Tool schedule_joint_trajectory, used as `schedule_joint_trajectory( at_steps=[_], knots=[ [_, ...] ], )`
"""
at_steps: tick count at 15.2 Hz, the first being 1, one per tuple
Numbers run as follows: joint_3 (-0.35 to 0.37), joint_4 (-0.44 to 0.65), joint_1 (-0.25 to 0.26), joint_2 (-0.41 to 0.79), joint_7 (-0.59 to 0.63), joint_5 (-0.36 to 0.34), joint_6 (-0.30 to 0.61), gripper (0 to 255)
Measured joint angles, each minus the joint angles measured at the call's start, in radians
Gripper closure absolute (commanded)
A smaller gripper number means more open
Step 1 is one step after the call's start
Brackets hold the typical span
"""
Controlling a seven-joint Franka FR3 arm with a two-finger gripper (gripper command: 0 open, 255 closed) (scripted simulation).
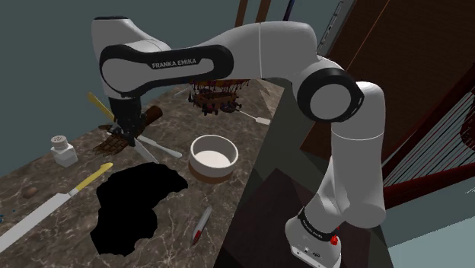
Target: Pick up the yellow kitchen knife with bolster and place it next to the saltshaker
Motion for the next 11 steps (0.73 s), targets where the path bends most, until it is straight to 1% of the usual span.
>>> schedule_joint_trajectory(
  at_steps=[7, 11],
  knots=[
    [-0.001, -0.057, 0.001, 0.03, 0.0, -0.002, 0.081, 255],
    [-0.001, -0.061, 0.002, 0.037, 0.0, -0.003, 0.091, 255]
  ],
)
